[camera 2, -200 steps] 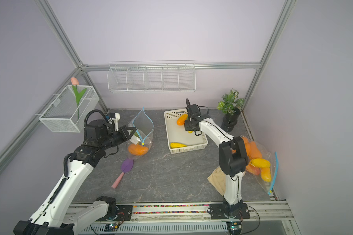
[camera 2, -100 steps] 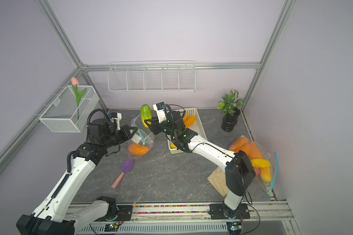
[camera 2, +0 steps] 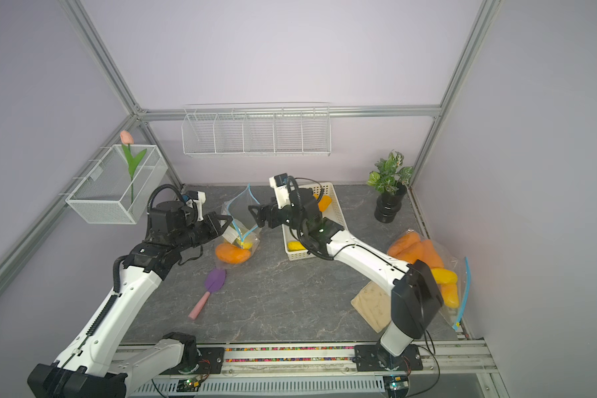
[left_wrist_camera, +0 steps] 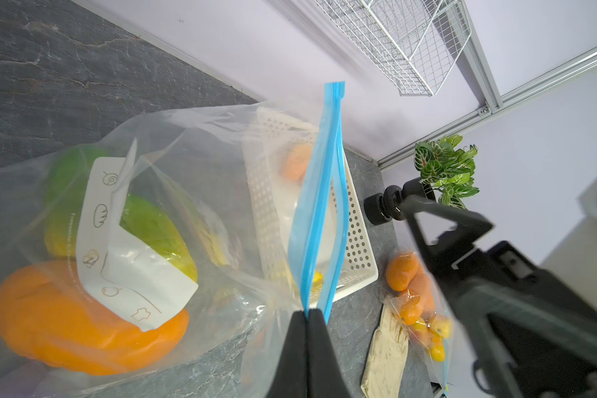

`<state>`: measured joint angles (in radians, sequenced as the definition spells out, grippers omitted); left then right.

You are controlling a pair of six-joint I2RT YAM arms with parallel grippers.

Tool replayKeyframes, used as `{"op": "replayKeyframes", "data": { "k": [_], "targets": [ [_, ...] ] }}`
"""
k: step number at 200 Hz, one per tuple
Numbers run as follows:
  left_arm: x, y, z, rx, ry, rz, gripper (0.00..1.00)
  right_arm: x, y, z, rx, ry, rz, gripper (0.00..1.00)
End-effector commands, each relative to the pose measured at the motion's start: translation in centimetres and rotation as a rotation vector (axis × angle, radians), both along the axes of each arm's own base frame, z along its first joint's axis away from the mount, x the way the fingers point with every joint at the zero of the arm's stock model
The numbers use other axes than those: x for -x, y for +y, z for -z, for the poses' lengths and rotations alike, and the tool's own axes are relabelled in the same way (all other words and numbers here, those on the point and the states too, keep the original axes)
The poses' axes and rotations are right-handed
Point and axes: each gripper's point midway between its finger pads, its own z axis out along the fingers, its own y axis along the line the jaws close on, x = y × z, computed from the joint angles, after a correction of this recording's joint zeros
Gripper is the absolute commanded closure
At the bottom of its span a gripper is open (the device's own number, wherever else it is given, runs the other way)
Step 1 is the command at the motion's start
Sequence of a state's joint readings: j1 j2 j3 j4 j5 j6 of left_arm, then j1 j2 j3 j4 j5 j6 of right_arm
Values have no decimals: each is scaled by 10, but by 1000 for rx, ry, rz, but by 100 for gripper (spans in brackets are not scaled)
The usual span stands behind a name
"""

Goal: Place the mango in a zip-top bag and seal the zipper
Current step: Place the mango in the zipper food storage bag, then pick up the mango from the basket.

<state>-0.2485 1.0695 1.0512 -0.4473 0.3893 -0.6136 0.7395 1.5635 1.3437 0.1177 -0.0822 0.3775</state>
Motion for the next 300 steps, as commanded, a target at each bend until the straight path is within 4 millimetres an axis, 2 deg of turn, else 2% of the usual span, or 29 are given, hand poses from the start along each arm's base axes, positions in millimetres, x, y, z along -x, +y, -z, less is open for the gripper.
{"op": "replayKeyframes", "data": {
  "k": [1, 14, 30, 51, 63, 69, 83, 110, 119, 145, 173, 197, 221, 241, 269, 287, 300],
  "targets": [
    [0, 3, -19, -4, -50, -6, 100, -22, -73, 37, 137, 143, 209, 1],
    [0, 2, -20, -2, -53, -1, 100, -37, -107, 73, 248, 277, 309, 1],
    [0, 2, -20, -1, -53, 0, 100, -53, -132, 109, 349, 384, 397, 4],
    [0, 3, -19, -7, -52, -3, 100, -80, -136, 134, 363, 437, 448, 5],
    [1, 3, -18, -4, -43, -5, 100, -99, -137, 148, 371, 474, 479, 1],
    [2, 3, -18, 2, -40, -5, 100, -110, -145, 159, 385, 505, 531, 2],
    [5, -1, -21, 30, -44, 10, 100, -136, -159, 179, 362, 542, 611, 10],
    [8, 3, -24, 7, -53, 2, 100, -173, -175, 205, 246, 588, 725, 8],
    [10, 5, -25, -7, -56, -3, 100, -183, -177, 212, 235, 590, 747, 8],
    [10, 6, -27, -11, -63, -6, 100, -203, -184, 254, 168, 712, 771, 10],
    [8, 7, -23, -20, -56, -8, 100, -214, -172, 269, 115, 723, 735, 12],
    [5, 6, -18, -26, -46, -9, 100, -216, -169, 282, 103, 743, 727, 20],
    [2, 5, -16, -31, -39, -6, 100, -214, -167, 280, 96, 737, 711, 43],
    [2, 5, -18, -33, -42, -5, 100, -208, -162, 261, 68, 709, 664, 61],
    [2, 3, -23, -11, -50, 4, 100, -186, -144, 212, 48, 638, 535, 74],
    [1, 1, -24, -5, -52, 10, 100, -155, -121, 171, 30, 561, 413, 76],
    [-1, 0, -24, -2, -52, 13, 100, -126, -94, 132, -15, 460, 292, 76]
  ]
}}
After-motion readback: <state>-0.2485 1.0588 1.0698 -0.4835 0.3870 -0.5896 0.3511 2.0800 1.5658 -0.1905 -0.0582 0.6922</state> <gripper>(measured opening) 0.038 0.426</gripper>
